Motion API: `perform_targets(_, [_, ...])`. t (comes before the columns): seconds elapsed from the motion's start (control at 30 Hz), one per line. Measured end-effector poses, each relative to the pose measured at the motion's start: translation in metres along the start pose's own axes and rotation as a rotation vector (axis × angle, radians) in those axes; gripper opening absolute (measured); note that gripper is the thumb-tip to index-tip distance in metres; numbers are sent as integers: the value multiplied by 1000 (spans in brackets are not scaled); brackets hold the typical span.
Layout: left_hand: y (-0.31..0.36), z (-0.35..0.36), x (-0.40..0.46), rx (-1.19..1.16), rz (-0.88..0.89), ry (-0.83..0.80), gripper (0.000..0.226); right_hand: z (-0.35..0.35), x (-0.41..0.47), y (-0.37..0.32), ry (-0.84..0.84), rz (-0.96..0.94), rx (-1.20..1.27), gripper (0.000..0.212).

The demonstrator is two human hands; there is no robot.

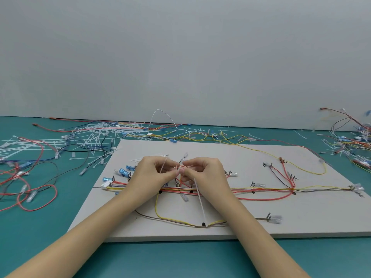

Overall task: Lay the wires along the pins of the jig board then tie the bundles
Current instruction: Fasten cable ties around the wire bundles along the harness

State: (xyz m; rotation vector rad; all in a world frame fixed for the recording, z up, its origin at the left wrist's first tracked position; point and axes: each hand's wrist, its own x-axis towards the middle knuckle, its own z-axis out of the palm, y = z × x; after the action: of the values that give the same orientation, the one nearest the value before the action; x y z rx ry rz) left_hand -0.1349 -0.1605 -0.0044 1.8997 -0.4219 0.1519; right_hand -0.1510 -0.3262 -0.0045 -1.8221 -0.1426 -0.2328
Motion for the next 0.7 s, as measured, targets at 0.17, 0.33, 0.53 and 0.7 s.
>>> perform_targets(0.17, [-1,0,2,8,-3,-58,24,-1,0,0,-26,-9,57,7])
perform_targets(0.33, [-1,0,2,13,11,-81,29,-3,0,2,-59,16,72,11])
perform_targets(0.53, [-3,1,0,20,6,-82,25,-5,-1,-1,-45,30,80,11])
perform_targets(0.7, [-6,3,0,-7,-12,-1,16,-3,-1,-1,-28,34,85,11])
